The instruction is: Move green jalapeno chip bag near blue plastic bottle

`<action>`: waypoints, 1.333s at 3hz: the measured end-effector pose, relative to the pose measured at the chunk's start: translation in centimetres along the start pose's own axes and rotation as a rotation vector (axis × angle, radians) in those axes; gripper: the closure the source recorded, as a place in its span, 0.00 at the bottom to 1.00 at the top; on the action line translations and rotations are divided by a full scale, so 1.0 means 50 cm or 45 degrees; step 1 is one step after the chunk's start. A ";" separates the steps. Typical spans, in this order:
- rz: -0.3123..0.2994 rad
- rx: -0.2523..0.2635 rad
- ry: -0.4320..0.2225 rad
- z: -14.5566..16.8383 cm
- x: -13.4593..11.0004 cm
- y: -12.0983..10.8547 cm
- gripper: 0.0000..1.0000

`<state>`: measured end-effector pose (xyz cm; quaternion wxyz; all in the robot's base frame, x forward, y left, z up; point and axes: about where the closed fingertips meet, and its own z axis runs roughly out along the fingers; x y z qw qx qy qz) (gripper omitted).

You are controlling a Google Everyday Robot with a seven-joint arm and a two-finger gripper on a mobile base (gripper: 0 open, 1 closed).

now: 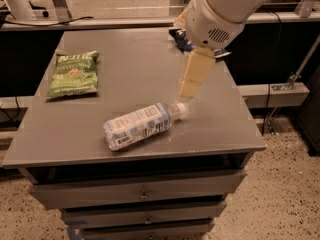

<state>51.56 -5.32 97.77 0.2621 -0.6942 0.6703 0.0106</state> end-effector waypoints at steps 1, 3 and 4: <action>0.004 0.016 -0.194 0.061 -0.103 -0.030 0.00; 0.000 0.020 -0.237 0.077 -0.111 -0.039 0.00; 0.028 0.043 -0.328 0.127 -0.131 -0.070 0.00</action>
Offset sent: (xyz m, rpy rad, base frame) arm 0.0153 0.0495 -0.0070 0.1152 0.0022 0.0434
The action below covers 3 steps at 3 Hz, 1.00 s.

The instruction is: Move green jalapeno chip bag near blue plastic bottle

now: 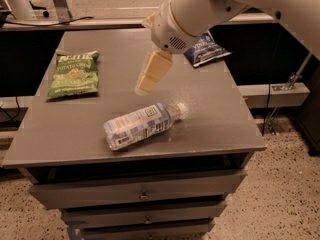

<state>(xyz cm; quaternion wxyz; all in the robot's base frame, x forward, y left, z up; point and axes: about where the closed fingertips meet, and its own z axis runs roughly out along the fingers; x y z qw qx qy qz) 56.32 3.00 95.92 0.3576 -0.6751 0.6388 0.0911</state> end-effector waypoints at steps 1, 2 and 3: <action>0.049 0.048 -0.098 0.068 -0.020 -0.048 0.00; 0.110 0.090 -0.182 0.143 -0.050 -0.104 0.00; 0.206 0.085 -0.243 0.246 -0.074 -0.133 0.00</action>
Offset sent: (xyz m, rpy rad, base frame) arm 0.1163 0.1002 -0.0284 0.2838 -0.0144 -0.0949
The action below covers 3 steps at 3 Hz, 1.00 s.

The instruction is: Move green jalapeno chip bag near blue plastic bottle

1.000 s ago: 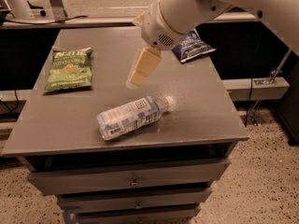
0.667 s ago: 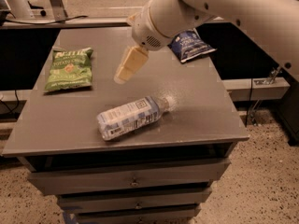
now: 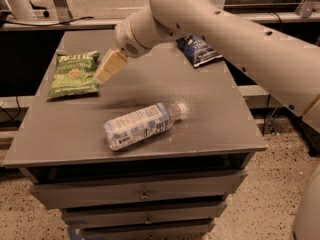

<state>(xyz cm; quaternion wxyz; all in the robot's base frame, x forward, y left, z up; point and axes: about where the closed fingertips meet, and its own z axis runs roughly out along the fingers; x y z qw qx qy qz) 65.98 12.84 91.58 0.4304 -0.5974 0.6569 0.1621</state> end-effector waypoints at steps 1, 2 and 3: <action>0.085 -0.023 -0.049 0.081 -0.025 -0.006 0.00; 0.141 -0.065 -0.062 0.147 -0.047 0.005 0.00; 0.194 -0.102 -0.060 0.202 -0.051 0.020 0.00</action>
Offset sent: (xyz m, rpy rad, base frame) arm 0.0315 0.1070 -0.0373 0.1094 0.1631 -0.0102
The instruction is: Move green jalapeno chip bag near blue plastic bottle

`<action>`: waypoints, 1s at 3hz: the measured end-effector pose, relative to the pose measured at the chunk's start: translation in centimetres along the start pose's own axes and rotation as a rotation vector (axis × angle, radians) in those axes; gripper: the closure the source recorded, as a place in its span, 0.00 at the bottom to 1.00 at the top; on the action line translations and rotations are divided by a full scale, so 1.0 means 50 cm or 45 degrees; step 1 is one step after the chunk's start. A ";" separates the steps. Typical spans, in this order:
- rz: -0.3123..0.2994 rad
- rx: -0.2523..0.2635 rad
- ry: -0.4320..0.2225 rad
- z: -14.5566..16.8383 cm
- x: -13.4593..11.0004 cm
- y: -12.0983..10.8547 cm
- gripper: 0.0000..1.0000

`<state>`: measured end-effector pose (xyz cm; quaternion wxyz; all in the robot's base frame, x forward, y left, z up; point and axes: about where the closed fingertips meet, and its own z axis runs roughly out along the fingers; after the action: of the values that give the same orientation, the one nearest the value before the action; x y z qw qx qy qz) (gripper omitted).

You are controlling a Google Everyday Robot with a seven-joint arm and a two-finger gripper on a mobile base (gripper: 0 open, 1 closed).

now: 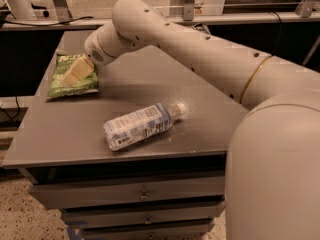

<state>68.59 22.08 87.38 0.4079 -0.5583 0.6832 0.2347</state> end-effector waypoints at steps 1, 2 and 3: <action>0.047 -0.011 0.010 0.038 0.009 -0.001 0.18; 0.070 0.004 0.019 0.046 0.014 -0.011 0.41; 0.071 0.031 0.033 0.036 0.014 -0.021 0.64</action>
Offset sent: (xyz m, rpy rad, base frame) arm 0.0207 0.0076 -0.0181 0.0004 0.0503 -0.0683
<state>70.08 22.77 85.94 0.3993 -0.5369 0.7065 0.2304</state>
